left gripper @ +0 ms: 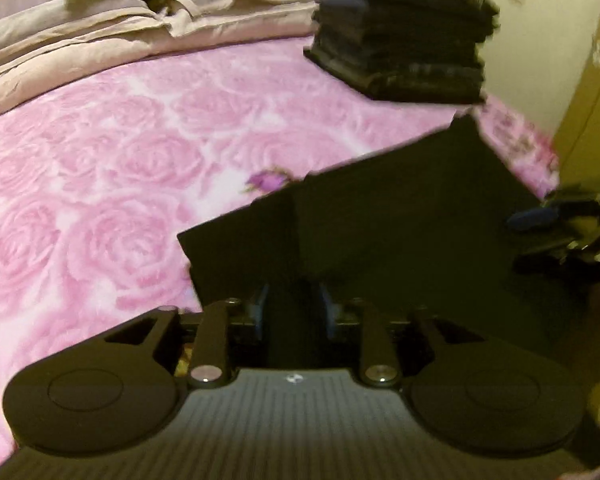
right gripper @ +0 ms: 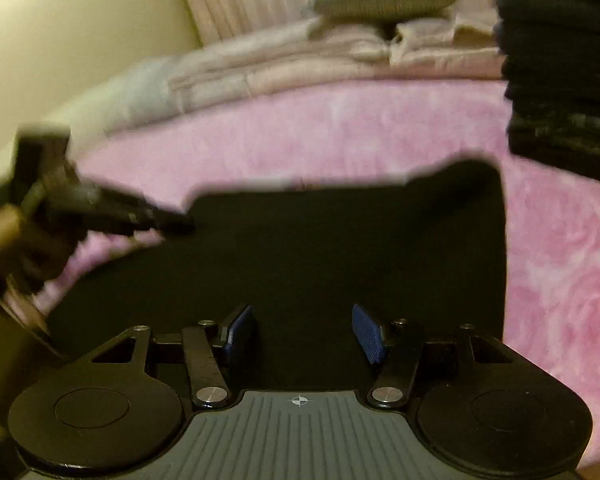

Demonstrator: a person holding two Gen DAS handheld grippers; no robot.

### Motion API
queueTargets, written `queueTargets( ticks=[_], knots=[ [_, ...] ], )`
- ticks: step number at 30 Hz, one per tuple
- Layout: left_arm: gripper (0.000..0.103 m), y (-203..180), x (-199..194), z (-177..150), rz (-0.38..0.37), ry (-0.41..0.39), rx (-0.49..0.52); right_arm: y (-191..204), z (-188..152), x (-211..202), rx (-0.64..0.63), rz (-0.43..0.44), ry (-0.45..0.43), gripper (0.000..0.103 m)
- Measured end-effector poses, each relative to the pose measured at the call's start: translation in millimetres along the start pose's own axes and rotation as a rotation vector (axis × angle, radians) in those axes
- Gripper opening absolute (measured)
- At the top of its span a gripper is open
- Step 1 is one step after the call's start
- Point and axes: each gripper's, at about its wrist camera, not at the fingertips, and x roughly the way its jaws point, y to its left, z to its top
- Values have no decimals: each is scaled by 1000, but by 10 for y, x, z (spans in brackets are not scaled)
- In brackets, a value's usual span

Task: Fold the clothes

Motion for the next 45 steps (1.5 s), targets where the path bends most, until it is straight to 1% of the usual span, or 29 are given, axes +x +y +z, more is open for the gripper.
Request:
queueTargets(
  ticks=[2,3,4,5,6,9,11,13,14,16,17,18,19,20,21,23,25,28,30,32,34,36,38,39,41,45],
  knots=[
    [32,138,7,16,-35,4,-60,32,19,32,-14,-10,1,59],
    [31,145,-34,9,-9,6,-52,52,55,23,-10,-21,8,59],
    [27,152,-77,0,17,8,-43,72,89,10,-5,-33,13,59],
    [21,156,-138,-29,59,17,-29,112,101,-26,-12,-47,9,59],
    [21,161,-202,-60,99,25,-16,162,105,-72,-23,-61,1,59],
    [21,264,-539,-232,61,1,-105,317,21,-219,-31,-64,-33,59],
    [21,226,-797,-336,66,-20,-112,404,-72,-272,-8,-44,-45,59],
    [21,129,-1002,-409,39,-44,-125,483,-165,-277,4,-35,-36,59],
    [21,67,-1071,-458,1,-55,-134,512,-213,-268,9,-38,-36,59],
    [21,-106,-1128,-547,-70,-52,-114,541,-294,-248,25,-46,-43,59],
    [20,-194,-1115,-604,-72,-41,-87,535,-318,-240,37,-48,-51,59],
    [20,-250,-1067,-649,-53,-23,-68,522,-333,-229,46,-46,-55,59],
    [20,-265,-994,-714,-33,2,-70,504,-343,-217,54,-43,-56,59],
    [23,-278,-923,-778,-14,25,-73,498,-345,-214,58,-44,-56,59],
    [26,-244,-906,-824,-16,23,-100,497,-342,-214,59,-45,-55,59],
    [26,-187,-928,-870,-15,20,-152,562,-307,-266,55,-80,-46,59],
    [24,-202,-1045,-858,43,13,-125,648,-299,-369,40,-86,-68,59],
    [23,-250,-1230,-804,67,-24,-118,665,-368,-368,39,-91,-60,59],
    [23,-321,-1334,-752,43,-62,-113,631,-428,-308,47,-103,-53,59],
    [23,-442,-1399,-710,1,-85,-80,610,-453,-276,65,-106,-58,59],
    [23,-593,-1373,-669,-38,-84,-42,616,-446,-250,70,-114,-56,59],
    [23,-689,-1241,-658,-32,-49,-14,623,-438,-240,71,-117,-52,60],
    [26,-736,-1061,-695,14,18,9,628,-432,-234,71,-120,-47,61],
    [28,-746,-1001,-714,32,34,13,634,-437,-232,70,-121,-46,61],
    [29,-714,-968,-735,30,44,-27,643,-450,-234,65,-122,-45,61],
    [30,-716,-972,-742,37,51,-25,638,-461,-231,55,-118,-44,61]
  ],
)
